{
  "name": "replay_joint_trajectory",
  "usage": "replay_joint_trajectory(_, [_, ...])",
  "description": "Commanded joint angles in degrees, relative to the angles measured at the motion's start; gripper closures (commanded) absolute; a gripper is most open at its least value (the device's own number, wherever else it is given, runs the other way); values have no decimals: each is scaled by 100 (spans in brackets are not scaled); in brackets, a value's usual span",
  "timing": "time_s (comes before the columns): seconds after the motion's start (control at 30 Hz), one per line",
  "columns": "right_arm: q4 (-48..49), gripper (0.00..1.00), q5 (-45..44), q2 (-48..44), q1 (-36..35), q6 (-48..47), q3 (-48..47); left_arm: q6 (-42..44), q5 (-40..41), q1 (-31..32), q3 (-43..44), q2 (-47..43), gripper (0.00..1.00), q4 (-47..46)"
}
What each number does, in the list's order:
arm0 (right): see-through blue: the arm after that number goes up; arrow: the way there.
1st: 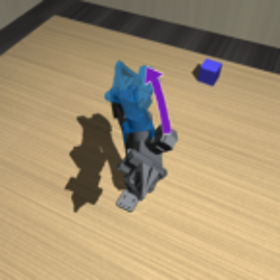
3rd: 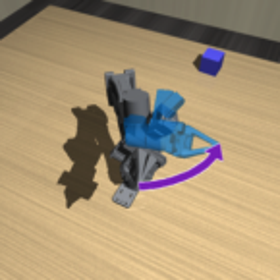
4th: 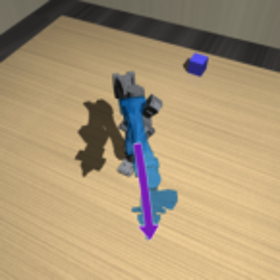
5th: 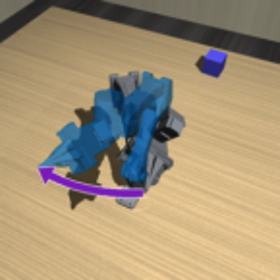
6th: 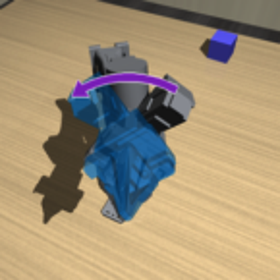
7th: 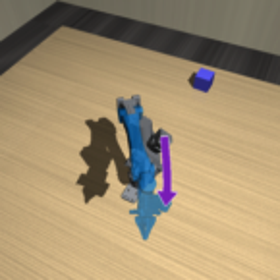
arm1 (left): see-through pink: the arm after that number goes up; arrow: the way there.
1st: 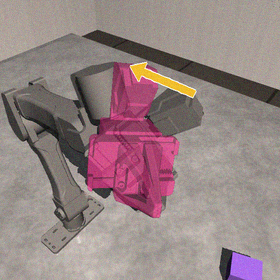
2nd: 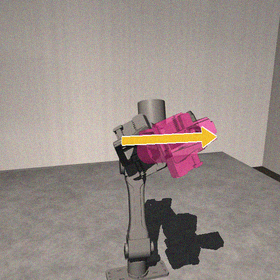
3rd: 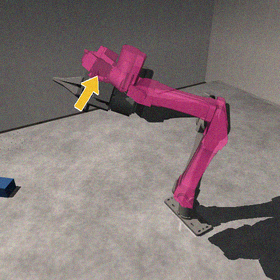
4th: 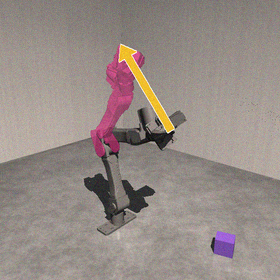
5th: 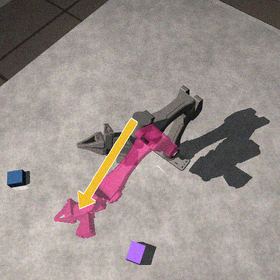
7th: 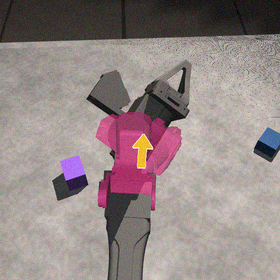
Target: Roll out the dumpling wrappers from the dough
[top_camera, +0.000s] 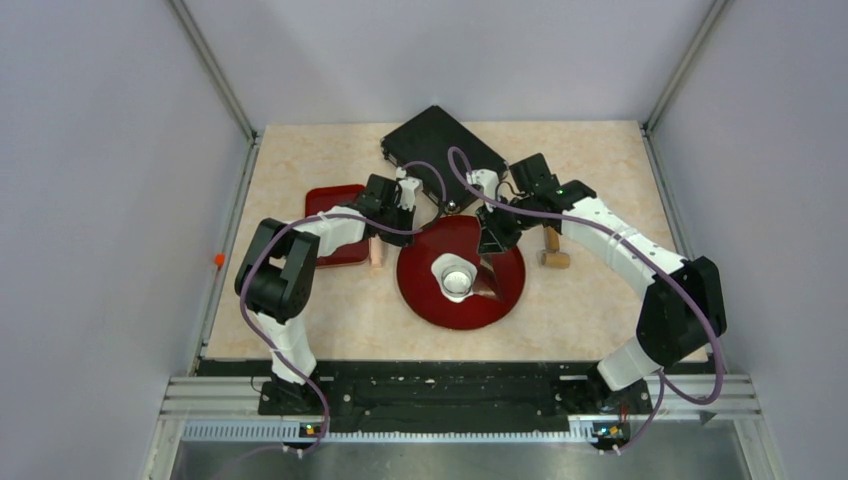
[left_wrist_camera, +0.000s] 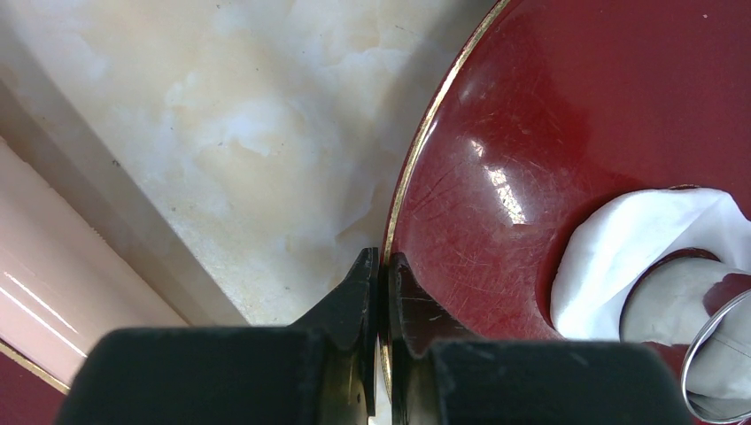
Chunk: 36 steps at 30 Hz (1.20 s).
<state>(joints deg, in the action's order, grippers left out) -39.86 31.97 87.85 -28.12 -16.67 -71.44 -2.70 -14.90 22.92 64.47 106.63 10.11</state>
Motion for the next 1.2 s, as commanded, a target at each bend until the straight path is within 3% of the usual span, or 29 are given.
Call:
replay_joint_trajectory(0.0, [209,100,-13,37,-36,35,-287,-55,505,-66,-92,-175,100,-183])
replay_joint_trajectory(0.53, [90,100,-929,-93,-78,-577,-99,-62,531,-67,-114,-186,100,-202])
replay_joint_trajectory(0.83, [31,100,-1955,-178,-422,-924,-23,-57,538,-58,-138,-211,100,-235])
replay_joint_trajectory(1.17, [-549,100,-1962,-55,-774,-1477,124,-68,557,-58,-172,-221,100,-264])
